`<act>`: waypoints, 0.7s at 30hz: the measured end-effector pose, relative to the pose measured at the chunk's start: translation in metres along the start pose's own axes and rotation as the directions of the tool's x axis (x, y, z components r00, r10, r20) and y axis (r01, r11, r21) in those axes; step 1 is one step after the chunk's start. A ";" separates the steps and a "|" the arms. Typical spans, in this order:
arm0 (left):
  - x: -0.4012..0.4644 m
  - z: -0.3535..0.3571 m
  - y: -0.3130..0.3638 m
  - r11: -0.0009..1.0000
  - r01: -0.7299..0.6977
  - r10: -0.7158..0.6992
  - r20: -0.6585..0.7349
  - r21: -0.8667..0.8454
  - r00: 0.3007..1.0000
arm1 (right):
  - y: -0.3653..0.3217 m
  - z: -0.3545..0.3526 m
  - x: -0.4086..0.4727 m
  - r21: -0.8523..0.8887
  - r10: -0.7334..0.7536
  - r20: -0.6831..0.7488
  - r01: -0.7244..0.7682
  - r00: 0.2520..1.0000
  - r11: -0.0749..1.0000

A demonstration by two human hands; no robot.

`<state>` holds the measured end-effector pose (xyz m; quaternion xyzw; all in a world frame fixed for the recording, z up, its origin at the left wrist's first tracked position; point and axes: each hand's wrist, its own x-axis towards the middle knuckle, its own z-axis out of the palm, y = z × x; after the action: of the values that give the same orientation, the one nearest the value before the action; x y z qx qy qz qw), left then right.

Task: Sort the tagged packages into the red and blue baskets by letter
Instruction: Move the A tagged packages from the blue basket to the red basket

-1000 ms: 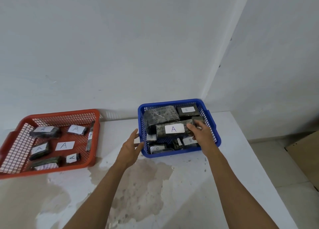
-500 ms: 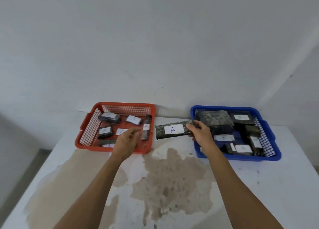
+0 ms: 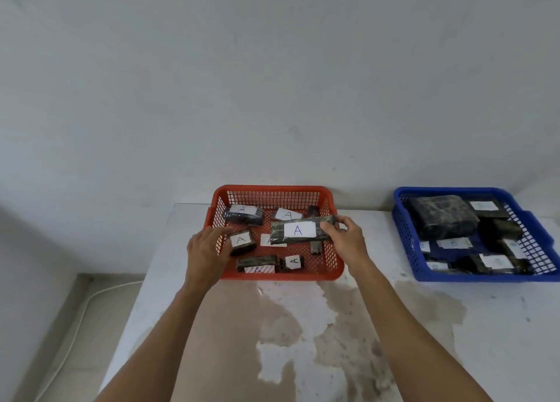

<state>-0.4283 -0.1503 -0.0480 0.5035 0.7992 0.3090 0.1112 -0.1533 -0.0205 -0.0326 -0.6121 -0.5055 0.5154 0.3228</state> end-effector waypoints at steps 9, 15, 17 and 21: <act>0.039 0.004 -0.037 0.996 0.038 -0.030 0.105 -0.082 0.994 | 0.010 0.066 0.019 -0.084 0.071 -0.030 -0.073 0.997 0.994; 0.038 0.021 -0.048 0.989 -0.017 0.033 0.110 -0.147 0.993 | 0.028 0.078 0.035 -0.130 0.091 -0.159 -0.112 0.983 0.985; 0.035 0.027 -0.050 0.992 -0.039 0.049 0.088 -0.118 0.995 | 0.031 0.077 0.040 -0.159 0.088 -0.171 -0.115 0.981 0.980; 0.033 0.032 -0.055 0.994 -0.058 0.063 0.054 -0.098 0.997 | 0.029 0.080 0.045 -0.142 0.097 -0.167 -0.121 0.981 0.982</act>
<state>-0.4690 -0.1255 -0.1020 0.5301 0.7643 0.3359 0.1487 -0.2229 0.0036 -0.0938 -0.7009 -0.4815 0.4419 0.2859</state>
